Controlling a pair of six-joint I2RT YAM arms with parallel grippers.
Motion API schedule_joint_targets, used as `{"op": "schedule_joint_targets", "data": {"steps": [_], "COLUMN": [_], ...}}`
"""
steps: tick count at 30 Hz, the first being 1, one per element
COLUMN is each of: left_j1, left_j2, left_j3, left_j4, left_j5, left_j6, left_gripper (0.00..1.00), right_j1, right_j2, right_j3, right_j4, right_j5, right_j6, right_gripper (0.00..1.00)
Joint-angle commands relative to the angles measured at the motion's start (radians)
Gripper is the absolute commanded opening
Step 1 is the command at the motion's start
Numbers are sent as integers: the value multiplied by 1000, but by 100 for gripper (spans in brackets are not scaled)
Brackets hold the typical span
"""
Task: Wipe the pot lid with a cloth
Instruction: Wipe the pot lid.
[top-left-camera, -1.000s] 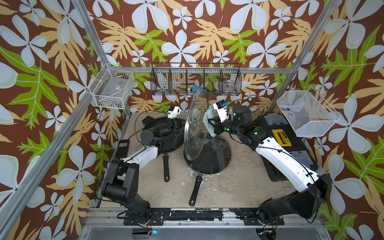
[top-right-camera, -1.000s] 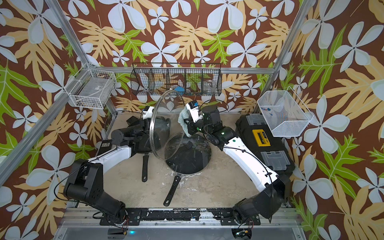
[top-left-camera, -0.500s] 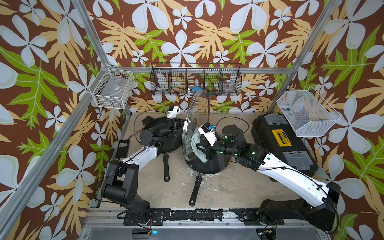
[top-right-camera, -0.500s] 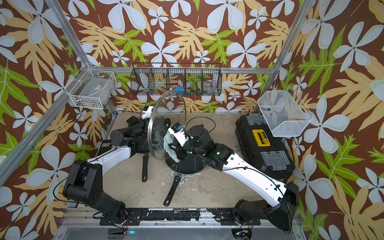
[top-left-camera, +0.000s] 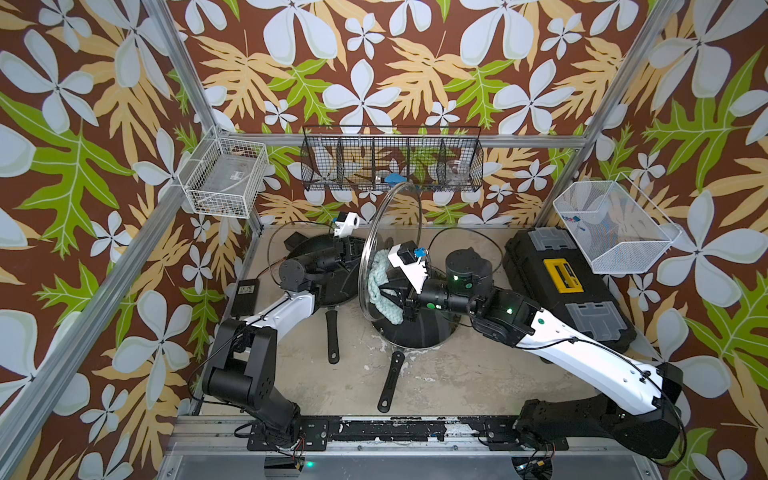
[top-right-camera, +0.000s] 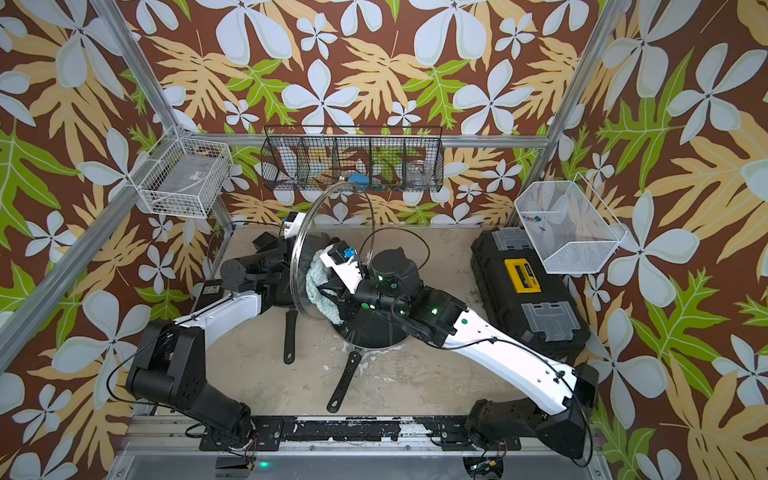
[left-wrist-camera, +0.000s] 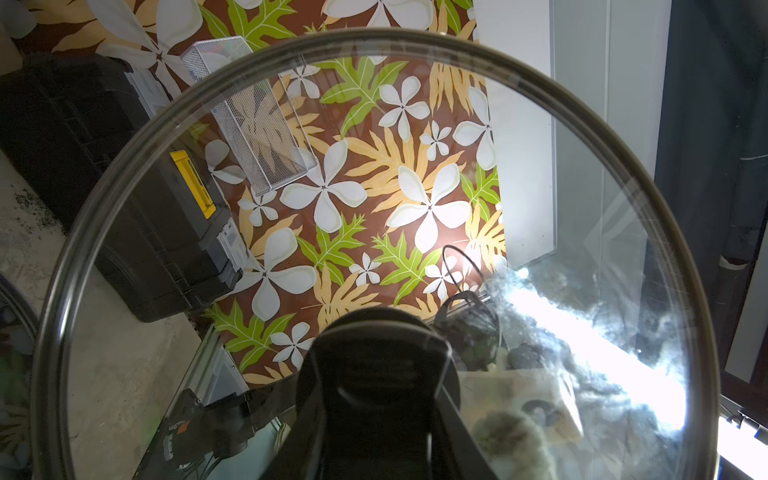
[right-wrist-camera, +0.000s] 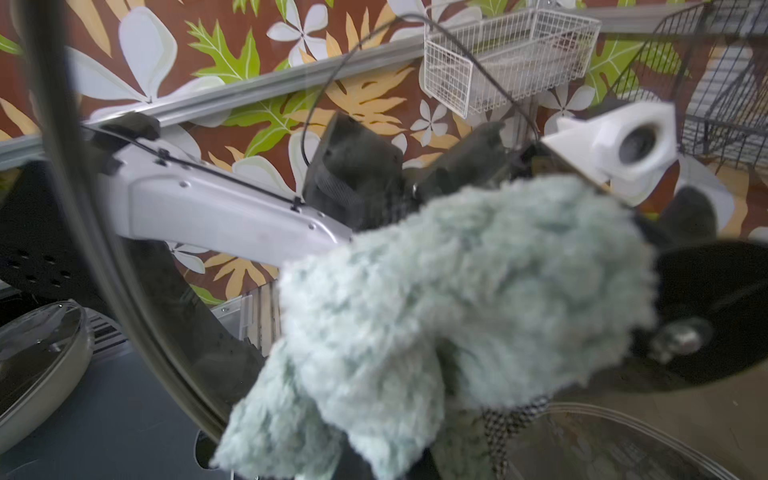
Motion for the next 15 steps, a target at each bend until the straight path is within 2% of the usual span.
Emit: {"op": "schedule_joint_targets", "data": {"steps": [1, 7, 11, 15], "left_j1": [-6, -5, -6, -6], "left_j2": [-18, -24, -24, -24], "left_j3": [14, 14, 12, 11], "left_j4": [299, 299, 299, 299], "left_j5": [-81, -81, -79, -83], "left_j6": [-17, -19, -19, -19], "left_gripper": [0, 0, 0, 0], "right_j1": [0, -78, -154, -239], "right_j2": [-15, -44, -41, 3], "right_j3": [-120, -262, -234, -123], "right_j4": [7, 35, 34, 4], "right_j5": [64, 103, 97, 92], "right_j6": [35, 77, 62, 43], "right_gripper": [0, 0, 0, 0]}}
